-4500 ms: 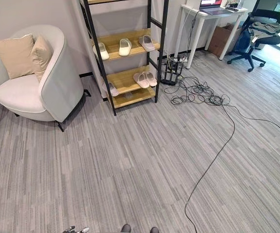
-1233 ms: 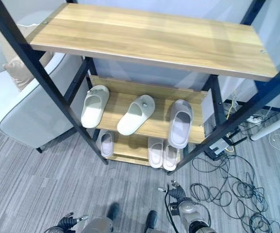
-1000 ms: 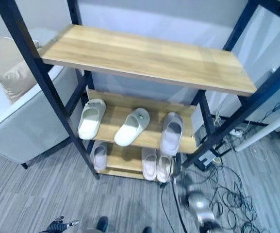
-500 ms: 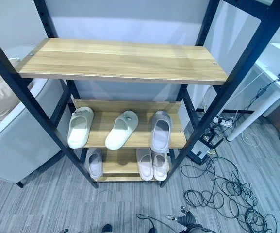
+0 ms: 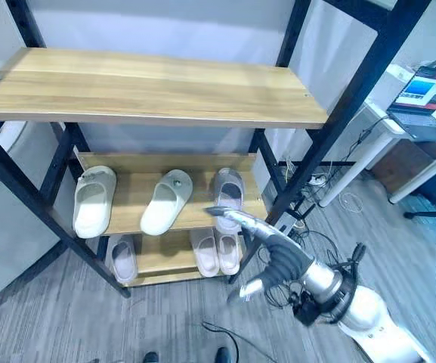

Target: Arrange the slippers neatly on the shoe rack.

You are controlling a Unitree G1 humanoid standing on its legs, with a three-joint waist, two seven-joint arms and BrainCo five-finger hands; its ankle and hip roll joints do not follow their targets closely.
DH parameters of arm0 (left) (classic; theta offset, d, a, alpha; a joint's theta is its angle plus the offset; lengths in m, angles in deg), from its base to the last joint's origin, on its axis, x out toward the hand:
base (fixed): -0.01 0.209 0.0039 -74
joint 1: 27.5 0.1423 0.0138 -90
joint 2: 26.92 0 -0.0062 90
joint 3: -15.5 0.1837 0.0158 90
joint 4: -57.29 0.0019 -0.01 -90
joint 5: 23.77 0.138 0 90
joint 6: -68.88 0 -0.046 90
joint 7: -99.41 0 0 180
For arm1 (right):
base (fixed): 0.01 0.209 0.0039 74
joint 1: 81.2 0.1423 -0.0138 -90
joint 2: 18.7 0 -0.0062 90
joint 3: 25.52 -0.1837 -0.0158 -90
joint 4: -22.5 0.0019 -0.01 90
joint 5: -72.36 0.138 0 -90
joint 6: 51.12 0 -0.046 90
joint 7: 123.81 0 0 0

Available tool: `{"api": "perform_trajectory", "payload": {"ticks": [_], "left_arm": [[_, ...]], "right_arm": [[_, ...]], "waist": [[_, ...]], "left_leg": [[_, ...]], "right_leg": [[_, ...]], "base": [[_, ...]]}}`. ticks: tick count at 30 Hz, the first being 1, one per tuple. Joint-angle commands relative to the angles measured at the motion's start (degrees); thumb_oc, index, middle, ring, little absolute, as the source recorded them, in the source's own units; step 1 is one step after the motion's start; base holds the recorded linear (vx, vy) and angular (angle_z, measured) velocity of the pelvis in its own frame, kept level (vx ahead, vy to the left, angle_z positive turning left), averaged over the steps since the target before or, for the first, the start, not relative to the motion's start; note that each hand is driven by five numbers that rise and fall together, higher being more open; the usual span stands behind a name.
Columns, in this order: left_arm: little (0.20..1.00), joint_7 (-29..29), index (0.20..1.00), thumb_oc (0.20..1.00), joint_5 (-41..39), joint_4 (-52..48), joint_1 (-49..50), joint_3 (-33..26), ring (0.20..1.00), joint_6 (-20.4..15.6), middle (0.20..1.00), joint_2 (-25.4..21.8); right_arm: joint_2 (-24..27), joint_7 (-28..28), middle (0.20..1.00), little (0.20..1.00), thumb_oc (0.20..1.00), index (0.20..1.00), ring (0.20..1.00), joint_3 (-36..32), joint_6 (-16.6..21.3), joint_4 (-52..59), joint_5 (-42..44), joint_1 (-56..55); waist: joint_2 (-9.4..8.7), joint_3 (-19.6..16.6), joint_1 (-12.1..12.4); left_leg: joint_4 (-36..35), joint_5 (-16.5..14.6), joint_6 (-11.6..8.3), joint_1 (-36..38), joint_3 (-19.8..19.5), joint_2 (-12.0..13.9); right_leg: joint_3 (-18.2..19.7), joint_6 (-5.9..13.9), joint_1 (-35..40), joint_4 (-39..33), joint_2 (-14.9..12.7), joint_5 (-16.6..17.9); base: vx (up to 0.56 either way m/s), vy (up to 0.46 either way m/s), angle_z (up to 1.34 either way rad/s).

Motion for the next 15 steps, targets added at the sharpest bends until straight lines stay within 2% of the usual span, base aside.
{"api": "perform_trajectory", "payload": {"ticks": [1, 5, 8, 10, 15], "left_arm": [[1.000, 0.2, 1.000, 1.000, -0.2, 3.4, -3.9, 0.5, 1.000, -1.4, 1.000, 0.7], [1.000, -0.7, 1.000, 1.000, -0.3, 3.1, -3.9, 1.1, 1.000, -1.0, 1.000, 1.0], [1.000, -1.1, 1.000, 1.000, 0.0, 3.0, -4.0, 1.4, 1.000, -0.9, 1.000, 0.9], [1.000, -1.6, 1.000, 1.000, 0.8, 2.9, -4.1, 2.2, 1.000, -0.8, 1.000, 0.7], [1.000, -2.3, 1.000, 1.000, 1.0, 2.8, -4.9, 3.6, 1.000, -0.8, 1.000, 0.1]], "right_arm": [[-1.8, -2.5, 1.000, 1.000, 1.000, 1.000, 1.000, -0.2, 2.9, -1.5, -0.3, 4.1], [-8.6, -8.9, 1.000, 1.000, 1.000, 1.000, 1.000, 0.6, 1.5, -9.1, -6.5, 11.1], [-10.6, -12.4, 1.000, 1.000, 1.000, 1.000, 1.000, 0.7, 1.1, -13.0, -10.8, 14.2], [-12.4, -16.2, 1.000, 1.000, 1.000, 1.000, 1.000, 1.4, -0.2, -18.9, -16.2, 19.1], [-13.0, -21.1, 1.000, 1.000, 1.000, 1.000, 1.000, 5.4, -2.2, -29.2, -23.7, 29.2]], "waist": [[2.24, 1.1, 2.8], [1.98, 1.4, 4.1], [1.85, 1.7, 4.8], [1.65, 1.9, 6.2], [1.18, 2.8, 8.2]], "left_leg": [[0.4, -2.9, -0.61, -1.6, -6.3, 0.4], [0.4, -2.7, -0.28, -2.4, -6.5, -0.2], [0.4, -2.4, -0.21, -3.0, -6.8, -0.3], [0.4, -2.2, -0.19, -3.8, -7.2, -0.5], [0.4, -1.6, -0.34, -5.5, -7.4, -0.8]], "right_leg": [[-3.0, 2.55, 3.3, 1.5, -0.5, -4.4], [-3.2, 2.50, 2.9, 1.3, -0.8, -4.2], [-3.5, 2.50, 2.7, 1.1, -0.9, -4.1], [-3.8, 2.45, 2.4, 0.8, -0.8, -4.0], [-4.2, 2.41, 1.2, 0.6, -0.7, -3.8]], "base": [[-0.01, 0.045, 0.06], [0.00, 0.033, 0.00], [0.00, 0.013, 0.05], [0.00, 0.005, 0.06], [0.00, 0.004, 0.12]]}}
